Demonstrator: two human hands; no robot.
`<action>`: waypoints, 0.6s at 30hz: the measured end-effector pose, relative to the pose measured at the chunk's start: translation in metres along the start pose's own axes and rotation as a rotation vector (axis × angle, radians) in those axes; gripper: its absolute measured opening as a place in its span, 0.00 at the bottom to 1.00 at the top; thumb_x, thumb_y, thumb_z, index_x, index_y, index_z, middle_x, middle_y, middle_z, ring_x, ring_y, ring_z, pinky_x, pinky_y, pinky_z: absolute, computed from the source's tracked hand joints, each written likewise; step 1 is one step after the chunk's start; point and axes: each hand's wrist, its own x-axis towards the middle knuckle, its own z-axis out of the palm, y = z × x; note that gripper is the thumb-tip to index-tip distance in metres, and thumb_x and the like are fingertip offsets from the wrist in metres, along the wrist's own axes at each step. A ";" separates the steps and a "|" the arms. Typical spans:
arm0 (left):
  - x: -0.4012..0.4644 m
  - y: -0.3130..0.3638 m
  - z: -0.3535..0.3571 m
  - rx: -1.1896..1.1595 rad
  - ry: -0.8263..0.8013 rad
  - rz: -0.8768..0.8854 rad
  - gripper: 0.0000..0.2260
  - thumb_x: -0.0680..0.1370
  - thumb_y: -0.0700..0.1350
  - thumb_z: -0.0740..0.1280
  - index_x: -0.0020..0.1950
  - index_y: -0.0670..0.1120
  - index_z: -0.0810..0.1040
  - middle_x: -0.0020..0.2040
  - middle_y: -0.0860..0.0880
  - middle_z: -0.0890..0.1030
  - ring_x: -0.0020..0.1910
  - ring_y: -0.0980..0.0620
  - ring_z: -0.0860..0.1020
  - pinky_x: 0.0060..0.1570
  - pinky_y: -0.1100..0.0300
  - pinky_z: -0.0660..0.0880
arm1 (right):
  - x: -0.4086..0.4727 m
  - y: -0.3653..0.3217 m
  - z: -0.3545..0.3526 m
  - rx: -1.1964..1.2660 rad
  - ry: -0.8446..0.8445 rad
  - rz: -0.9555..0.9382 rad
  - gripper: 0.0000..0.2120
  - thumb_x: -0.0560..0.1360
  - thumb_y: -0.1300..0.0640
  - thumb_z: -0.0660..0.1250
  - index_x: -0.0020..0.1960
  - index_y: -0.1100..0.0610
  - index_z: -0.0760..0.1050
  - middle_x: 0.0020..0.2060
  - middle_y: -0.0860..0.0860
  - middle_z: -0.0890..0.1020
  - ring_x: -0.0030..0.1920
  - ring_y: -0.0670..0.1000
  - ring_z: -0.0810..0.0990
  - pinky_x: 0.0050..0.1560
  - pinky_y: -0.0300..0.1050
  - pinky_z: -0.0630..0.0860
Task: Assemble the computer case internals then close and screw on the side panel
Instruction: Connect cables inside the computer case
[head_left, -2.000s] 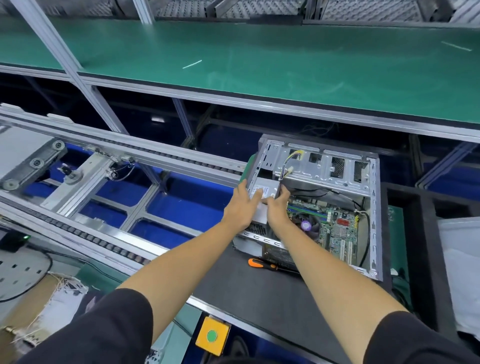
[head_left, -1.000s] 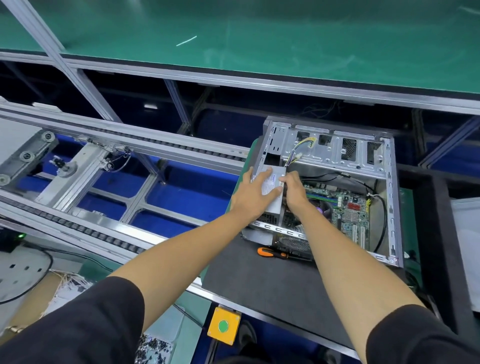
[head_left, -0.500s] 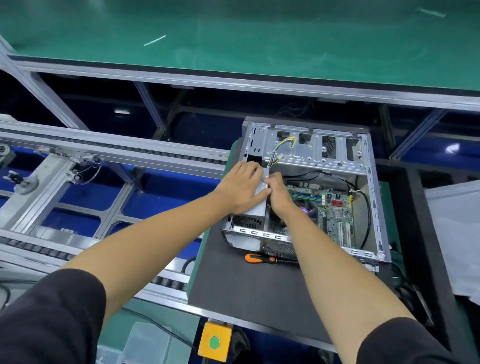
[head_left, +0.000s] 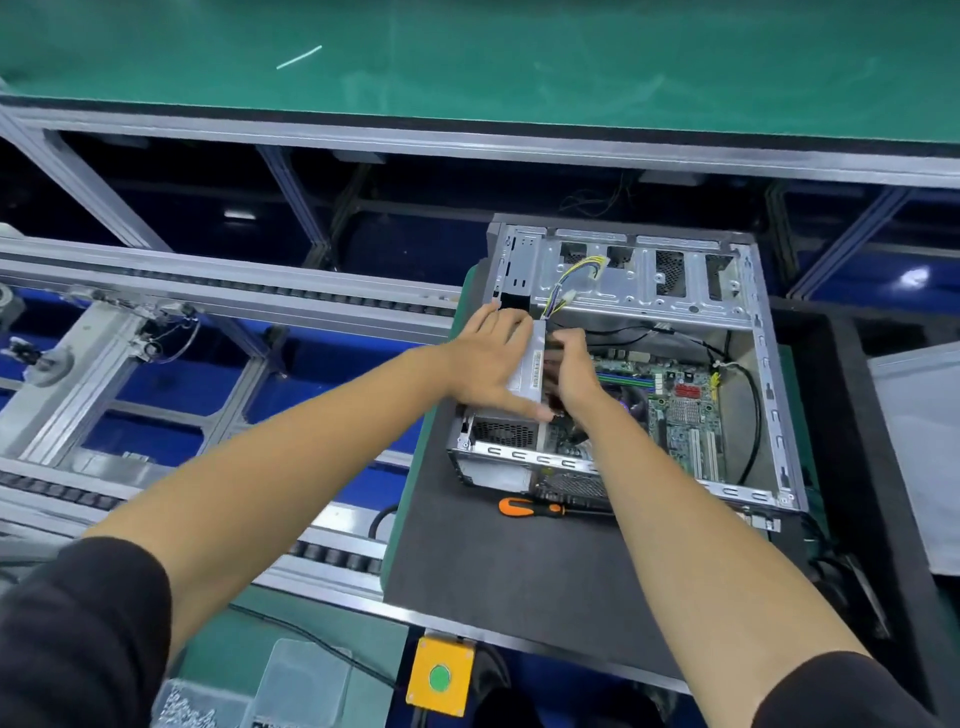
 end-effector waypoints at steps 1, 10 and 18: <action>0.000 -0.002 -0.006 0.009 -0.131 -0.004 0.64 0.63 0.84 0.58 0.80 0.38 0.47 0.80 0.37 0.49 0.80 0.40 0.45 0.79 0.45 0.36 | 0.001 -0.002 0.000 0.039 0.036 0.010 0.21 0.77 0.43 0.56 0.55 0.60 0.73 0.46 0.56 0.78 0.45 0.53 0.75 0.48 0.50 0.72; 0.005 -0.005 -0.020 0.097 -0.127 0.108 0.63 0.60 0.81 0.67 0.80 0.44 0.49 0.72 0.40 0.58 0.73 0.38 0.56 0.77 0.45 0.52 | 0.009 -0.010 -0.021 -0.952 0.323 -0.867 0.03 0.76 0.54 0.56 0.45 0.51 0.68 0.40 0.47 0.75 0.43 0.51 0.71 0.39 0.48 0.65; 0.006 -0.008 -0.010 0.168 -0.066 0.155 0.63 0.62 0.82 0.62 0.81 0.41 0.48 0.73 0.37 0.59 0.72 0.38 0.57 0.76 0.44 0.55 | 0.050 -0.041 -0.075 -1.281 0.028 -1.077 0.15 0.70 0.58 0.69 0.56 0.56 0.71 0.49 0.51 0.74 0.49 0.55 0.73 0.46 0.51 0.74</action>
